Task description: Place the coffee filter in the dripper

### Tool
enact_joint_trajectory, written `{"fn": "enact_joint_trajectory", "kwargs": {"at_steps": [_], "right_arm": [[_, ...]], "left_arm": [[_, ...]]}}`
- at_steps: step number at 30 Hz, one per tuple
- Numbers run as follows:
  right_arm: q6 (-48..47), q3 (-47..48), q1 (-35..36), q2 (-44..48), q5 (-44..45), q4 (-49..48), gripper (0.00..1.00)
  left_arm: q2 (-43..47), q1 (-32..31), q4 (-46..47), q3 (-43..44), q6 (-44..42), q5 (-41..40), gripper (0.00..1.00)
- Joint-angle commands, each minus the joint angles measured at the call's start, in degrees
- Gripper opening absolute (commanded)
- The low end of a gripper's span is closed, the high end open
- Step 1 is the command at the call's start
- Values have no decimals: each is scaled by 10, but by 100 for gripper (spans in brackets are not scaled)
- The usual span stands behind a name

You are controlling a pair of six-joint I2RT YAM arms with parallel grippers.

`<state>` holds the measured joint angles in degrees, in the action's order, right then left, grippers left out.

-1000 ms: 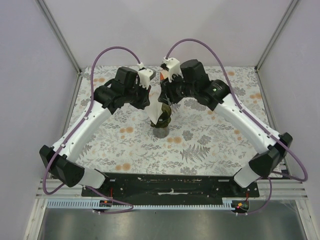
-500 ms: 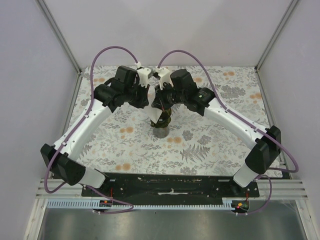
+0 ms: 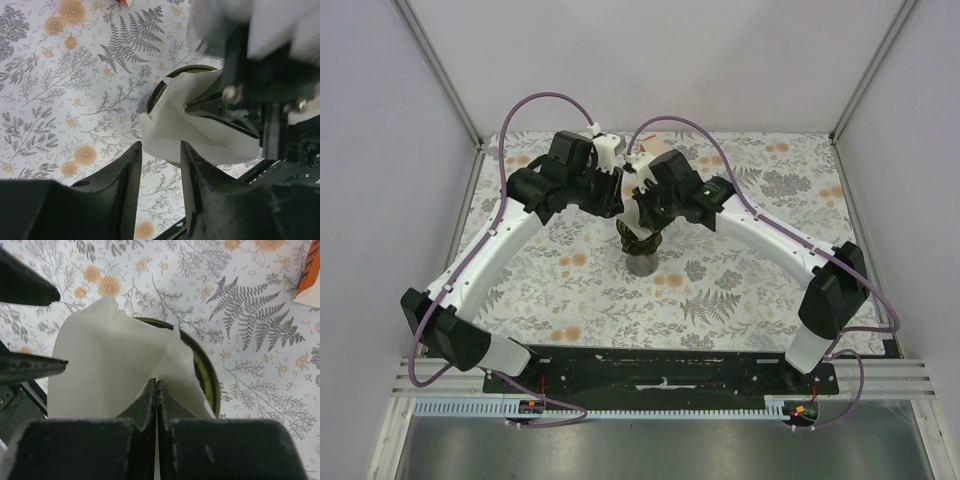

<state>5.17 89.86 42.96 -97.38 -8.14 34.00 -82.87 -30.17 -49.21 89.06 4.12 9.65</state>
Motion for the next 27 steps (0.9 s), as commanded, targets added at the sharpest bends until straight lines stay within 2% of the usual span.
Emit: {"fn": "enact_joint_trajectory", "kwargs": {"at_steps": [1, 4, 9, 14, 21, 27], "right_arm": [[-61, 39, 21, -19, 9, 30, 0], [-72, 56, 27, -32, 15, 37, 0], [-96, 87, 32, -64, 39, 70, 0], [-126, 117, 47, -89, 78, 98, 0], [-160, 111, 61, -92, 102, 92, 0], [-176, 101, 71, -90, 125, 93, 0]], "left_arm": [[16, 17, 19, 21, 38, 31, 50], [20, 34, 20, 31, 55, 36, 59], [23, 69, 4, 47, 54, 39, 68], [-40, 135, -77, 89, 44, 120, 65], [-19, 136, -16, 25, 24, 130, 64], [-22, 110, 48, -41, 54, 162, 59]]}}
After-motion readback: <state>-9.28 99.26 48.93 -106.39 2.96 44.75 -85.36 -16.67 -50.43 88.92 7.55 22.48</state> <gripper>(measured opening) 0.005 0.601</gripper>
